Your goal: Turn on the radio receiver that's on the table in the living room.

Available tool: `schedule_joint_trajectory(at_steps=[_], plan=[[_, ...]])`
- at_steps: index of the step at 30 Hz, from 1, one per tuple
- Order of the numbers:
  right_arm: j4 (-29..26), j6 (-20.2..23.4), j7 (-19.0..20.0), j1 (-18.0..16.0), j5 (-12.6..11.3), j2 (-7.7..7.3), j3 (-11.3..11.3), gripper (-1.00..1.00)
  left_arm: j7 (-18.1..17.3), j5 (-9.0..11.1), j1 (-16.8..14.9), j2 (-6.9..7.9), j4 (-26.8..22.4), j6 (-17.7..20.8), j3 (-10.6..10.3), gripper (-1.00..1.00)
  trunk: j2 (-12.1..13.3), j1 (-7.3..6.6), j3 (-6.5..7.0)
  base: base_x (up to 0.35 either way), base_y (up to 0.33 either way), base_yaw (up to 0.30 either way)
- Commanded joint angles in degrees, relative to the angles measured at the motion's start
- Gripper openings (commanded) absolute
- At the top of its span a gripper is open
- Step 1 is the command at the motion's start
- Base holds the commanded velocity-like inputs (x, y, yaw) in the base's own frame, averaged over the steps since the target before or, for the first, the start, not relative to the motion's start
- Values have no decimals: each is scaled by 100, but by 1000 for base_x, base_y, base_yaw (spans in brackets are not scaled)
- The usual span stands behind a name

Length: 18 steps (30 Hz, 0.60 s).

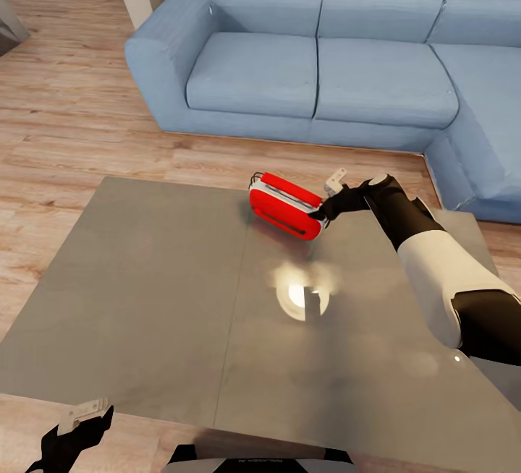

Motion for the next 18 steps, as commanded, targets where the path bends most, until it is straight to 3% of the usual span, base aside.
schedule_joint_trajectory(at_steps=[1, 8, 9, 18], plan=[[0, -58, -2, 0, -6, 0, 0, 100, 0, 0, 0, 0, 0, 0, 0, 100, 0, 0, 0, 0, 0, 0], [20, -110, -9, 0, -16, 0, -2, 100, -1, 1, 0, 0, 0, 0, 0, 100, 0, 0, 0, 0, 0, 0], [27, -112, -9, 0, -17, 0, -1, -100, -1, 1, 0, 0, 0, 0, 0, 100, 0, 0, 0, 0, 0, 0], [101, -117, -10, 0, -21, -3, -8, -100, 1, 0, 0, 0, 0, 0, 0, 100, 0, 0, 0, 0, 0, 0]])
